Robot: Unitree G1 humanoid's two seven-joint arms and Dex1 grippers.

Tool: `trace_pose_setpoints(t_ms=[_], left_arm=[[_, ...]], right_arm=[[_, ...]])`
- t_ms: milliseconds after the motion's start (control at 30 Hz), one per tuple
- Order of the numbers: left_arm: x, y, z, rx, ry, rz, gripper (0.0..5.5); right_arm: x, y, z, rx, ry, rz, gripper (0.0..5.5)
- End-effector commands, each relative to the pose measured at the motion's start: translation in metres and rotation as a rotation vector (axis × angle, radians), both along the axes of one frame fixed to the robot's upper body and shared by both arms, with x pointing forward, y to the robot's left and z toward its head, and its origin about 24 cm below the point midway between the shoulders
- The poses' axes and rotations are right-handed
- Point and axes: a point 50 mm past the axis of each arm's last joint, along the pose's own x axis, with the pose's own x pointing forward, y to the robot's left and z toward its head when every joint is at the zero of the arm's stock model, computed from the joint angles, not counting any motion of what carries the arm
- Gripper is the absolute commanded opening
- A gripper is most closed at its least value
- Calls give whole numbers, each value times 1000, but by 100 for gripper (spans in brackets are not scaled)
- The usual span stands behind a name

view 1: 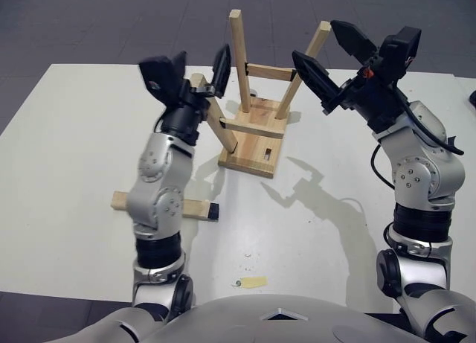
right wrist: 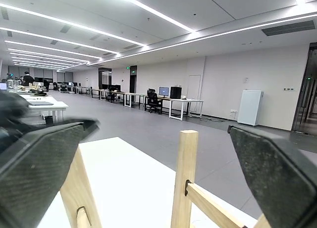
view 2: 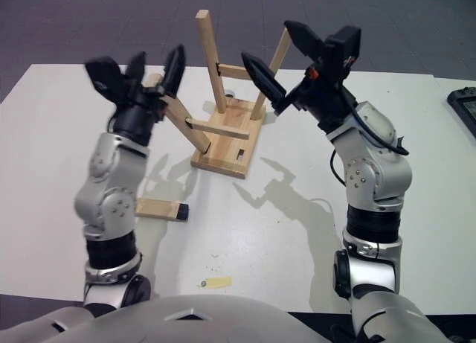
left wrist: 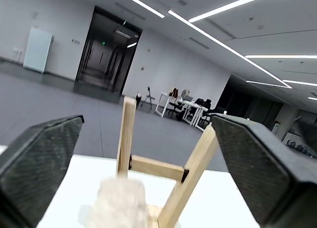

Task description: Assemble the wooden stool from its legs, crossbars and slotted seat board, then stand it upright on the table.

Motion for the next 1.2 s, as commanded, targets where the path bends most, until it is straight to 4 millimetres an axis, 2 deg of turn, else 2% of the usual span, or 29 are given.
trace_pose_setpoints(t_ms=[33, 100, 167, 267, 333, 367, 433, 500, 633, 733, 867, 1000, 1100, 1200], left_arm=[[-21, 28, 30, -6, -82, 9, 537], [-31, 52, 37, 0, -89, 70, 537], [-38, 72, 26, 86, 17, 76, 537], [-59, 104, -10, 394, 274, 93, 537], [-69, 125, -26, 628, 409, 113, 537], [-71, 130, -32, 741, 452, 84, 537], [-74, 129, -38, 917, 487, -51, 537], [-73, 125, -34, 1032, 474, -212, 537], [-75, 129, -29, 1174, 486, -426, 537], [-77, 135, -33, 1300, 523, -543, 537], [-77, 134, -42, 1411, 542, -718, 537], [-73, 131, -60, 1514, 554, -804, 537], [-68, 137, -73, 1590, 584, -798, 537], [-63, 139, -82, 1593, 600, -787, 537]], right_arm=[[0, -9, 5, 73, 10, -33, 540], [0, -16, 8, 119, 15, -60, 540], [-2, -28, 10, 146, 18, -109, 540], [-4, -40, 12, 139, 19, -158, 540], [-7, -47, 11, 126, 27, -178, 540], [-8, -48, 10, 118, 34, -180, 540], [-7, -49, 7, 96, 50, -179, 540], [-6, -49, 3, 80, 72, -175, 540], [-6, -46, -4, 35, 99, -157, 540], [-7, -45, -7, 26, 115, -152, 540], [-8, -43, -11, 34, 129, -143, 540], [-6, -37, -14, 34, 142, -123, 540], [-6, -32, -15, 34, 146, -101, 540], [-8, -28, -18, 35, 151, -89, 540]])
